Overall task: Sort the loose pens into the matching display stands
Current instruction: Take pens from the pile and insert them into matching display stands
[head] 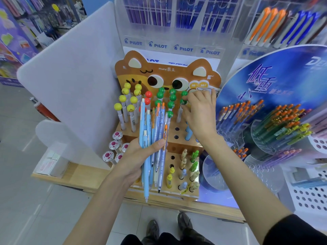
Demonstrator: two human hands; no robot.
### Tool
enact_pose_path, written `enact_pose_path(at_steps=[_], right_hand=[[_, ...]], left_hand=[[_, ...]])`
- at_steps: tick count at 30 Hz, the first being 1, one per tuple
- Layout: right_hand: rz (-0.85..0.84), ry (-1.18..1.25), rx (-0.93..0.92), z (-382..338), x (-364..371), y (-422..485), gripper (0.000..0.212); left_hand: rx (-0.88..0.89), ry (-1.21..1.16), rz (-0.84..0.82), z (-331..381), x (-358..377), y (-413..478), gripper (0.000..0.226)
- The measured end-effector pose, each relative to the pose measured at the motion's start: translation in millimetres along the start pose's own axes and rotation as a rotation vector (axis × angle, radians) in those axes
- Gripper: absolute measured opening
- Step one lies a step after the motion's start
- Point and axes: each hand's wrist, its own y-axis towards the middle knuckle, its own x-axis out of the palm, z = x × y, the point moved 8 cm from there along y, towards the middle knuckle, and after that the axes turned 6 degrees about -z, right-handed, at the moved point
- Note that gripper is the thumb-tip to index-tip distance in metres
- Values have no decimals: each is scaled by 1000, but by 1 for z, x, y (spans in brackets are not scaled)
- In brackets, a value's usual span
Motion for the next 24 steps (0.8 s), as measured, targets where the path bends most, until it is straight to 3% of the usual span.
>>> enact_pose_path(at_steps=[7, 16, 18, 20, 22, 24], right_hand=[[-20, 70, 11, -2, -10, -3, 45], [67, 244, -4, 4, -37, -29, 32], [97, 357, 83, 5, -50, -48, 25], [36, 608, 294, 12, -55, -69, 17], [-140, 912, 487, 14, -44, -88, 10], [-338, 1065, 584, 11, -33, -104, 19]], left_hand=[[18, -4, -12, 1, 2, 0, 25], [27, 0, -51, -2, 9, 0, 29], [31, 4, -74, -2, 14, -1, 31], [28, 26, -113, -5, 22, -1, 29], [13, 40, -155, -10, 33, -3, 27], [7, 35, -189, -15, 45, -3, 31]])
